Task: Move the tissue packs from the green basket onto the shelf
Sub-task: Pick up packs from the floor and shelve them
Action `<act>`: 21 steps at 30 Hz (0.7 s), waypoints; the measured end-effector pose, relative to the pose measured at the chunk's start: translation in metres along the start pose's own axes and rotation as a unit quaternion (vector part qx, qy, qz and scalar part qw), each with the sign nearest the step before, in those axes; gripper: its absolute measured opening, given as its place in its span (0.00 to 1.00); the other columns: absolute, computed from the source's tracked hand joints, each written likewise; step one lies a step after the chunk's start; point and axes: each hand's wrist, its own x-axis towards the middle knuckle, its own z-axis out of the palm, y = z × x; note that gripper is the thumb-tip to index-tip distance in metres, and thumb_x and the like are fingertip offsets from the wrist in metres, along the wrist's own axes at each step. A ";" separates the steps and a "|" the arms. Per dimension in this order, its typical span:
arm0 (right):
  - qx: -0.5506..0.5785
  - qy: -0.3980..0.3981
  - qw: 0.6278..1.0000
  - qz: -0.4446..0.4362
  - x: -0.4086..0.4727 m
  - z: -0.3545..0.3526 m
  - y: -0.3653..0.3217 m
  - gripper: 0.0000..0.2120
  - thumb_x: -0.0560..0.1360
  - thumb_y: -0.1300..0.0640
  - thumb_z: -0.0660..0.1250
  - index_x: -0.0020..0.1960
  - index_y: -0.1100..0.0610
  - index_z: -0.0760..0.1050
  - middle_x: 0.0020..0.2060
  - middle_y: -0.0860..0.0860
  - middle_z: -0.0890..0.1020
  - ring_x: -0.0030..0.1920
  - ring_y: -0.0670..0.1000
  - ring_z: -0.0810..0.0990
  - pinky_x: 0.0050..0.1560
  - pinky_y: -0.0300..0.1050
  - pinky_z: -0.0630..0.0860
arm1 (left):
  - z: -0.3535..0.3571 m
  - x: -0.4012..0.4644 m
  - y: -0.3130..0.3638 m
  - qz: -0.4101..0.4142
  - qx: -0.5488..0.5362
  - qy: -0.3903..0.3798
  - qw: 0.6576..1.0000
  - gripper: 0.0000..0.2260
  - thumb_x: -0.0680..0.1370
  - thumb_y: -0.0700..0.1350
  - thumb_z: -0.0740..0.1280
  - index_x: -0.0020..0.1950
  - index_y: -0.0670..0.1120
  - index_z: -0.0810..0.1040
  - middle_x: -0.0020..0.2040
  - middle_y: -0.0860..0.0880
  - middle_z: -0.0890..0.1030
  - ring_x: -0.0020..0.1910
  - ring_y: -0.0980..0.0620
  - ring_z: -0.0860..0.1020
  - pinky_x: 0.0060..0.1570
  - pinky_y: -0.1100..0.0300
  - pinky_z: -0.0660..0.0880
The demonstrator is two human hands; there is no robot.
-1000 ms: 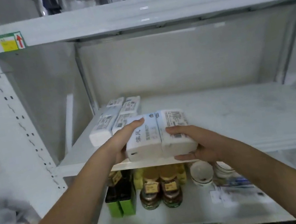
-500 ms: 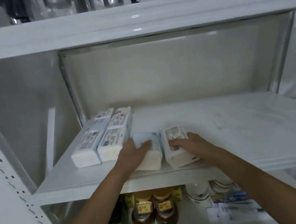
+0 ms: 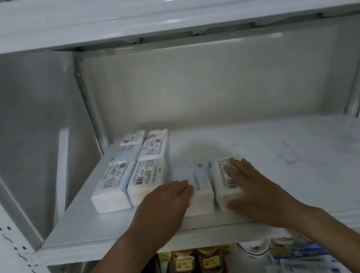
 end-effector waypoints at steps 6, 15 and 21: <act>0.012 0.011 1.000 0.025 0.062 0.012 0.013 0.45 0.79 0.34 0.63 0.85 0.48 0.41 0.83 0.42 0.39 0.82 0.45 0.35 0.82 0.52 0.51 | 0.016 0.073 -0.033 -0.093 0.002 -0.119 0.989 0.17 0.81 0.38 0.67 0.69 0.48 0.79 0.61 0.42 0.81 0.58 0.41 0.82 0.56 0.48 0.79; 0.016 0.015 0.999 0.026 0.149 0.008 0.025 0.46 0.78 0.39 0.69 0.85 0.54 0.48 0.85 0.51 0.47 0.84 0.54 0.44 0.80 0.54 0.54 | 0.040 0.148 -0.103 -0.125 -0.088 -0.154 0.976 0.20 0.76 0.39 0.72 0.68 0.46 0.82 0.66 0.44 0.80 0.65 0.44 0.78 0.63 0.56 0.73; -0.004 0.002 1.000 0.009 0.201 0.005 0.037 0.46 0.78 0.41 0.71 0.84 0.57 0.50 0.85 0.54 0.50 0.83 0.56 0.50 0.78 0.55 0.59 | 0.063 0.181 -0.139 -0.132 -0.120 -0.146 0.973 0.24 0.75 0.41 0.76 0.71 0.46 0.80 0.68 0.45 0.80 0.66 0.46 0.77 0.63 0.57 0.71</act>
